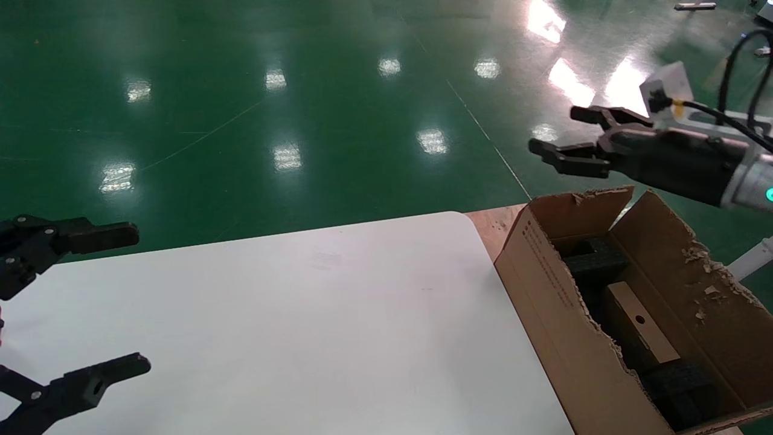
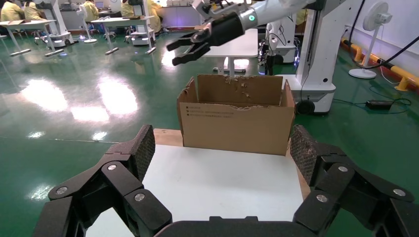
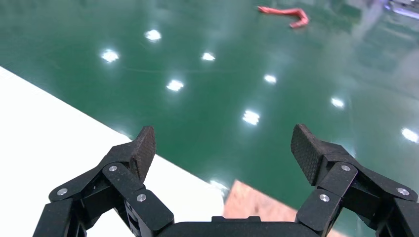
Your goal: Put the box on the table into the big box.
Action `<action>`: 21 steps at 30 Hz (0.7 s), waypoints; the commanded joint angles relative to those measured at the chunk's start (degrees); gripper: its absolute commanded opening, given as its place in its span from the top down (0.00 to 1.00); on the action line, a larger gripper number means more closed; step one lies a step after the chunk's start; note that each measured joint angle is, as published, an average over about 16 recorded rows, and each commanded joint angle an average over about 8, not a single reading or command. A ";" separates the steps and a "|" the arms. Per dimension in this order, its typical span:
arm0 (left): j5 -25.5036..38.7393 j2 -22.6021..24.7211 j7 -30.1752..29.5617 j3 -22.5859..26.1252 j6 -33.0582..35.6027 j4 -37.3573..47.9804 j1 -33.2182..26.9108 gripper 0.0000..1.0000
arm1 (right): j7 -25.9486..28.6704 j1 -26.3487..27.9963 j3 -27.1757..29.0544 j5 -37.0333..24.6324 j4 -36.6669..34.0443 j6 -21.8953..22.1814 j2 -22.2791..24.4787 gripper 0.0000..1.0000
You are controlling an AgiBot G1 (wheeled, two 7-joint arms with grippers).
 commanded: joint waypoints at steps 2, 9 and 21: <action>0.00 0.00 0.00 0.00 -0.01 0.01 0.00 0.00 | -0.78 1.35 0.50 -1.13 0.09 -0.55 -1.45 0.00; -0.01 0.00 0.00 0.00 0.00 0.00 0.00 0.00 | -0.62 1.12 0.47 -1.09 0.00 -0.23 -1.04 0.00; -0.01 0.00 0.01 0.00 0.00 0.01 0.00 0.00 | 3.51 -3.67 4.03 -0.38 9.89 0.51 0.21 0.00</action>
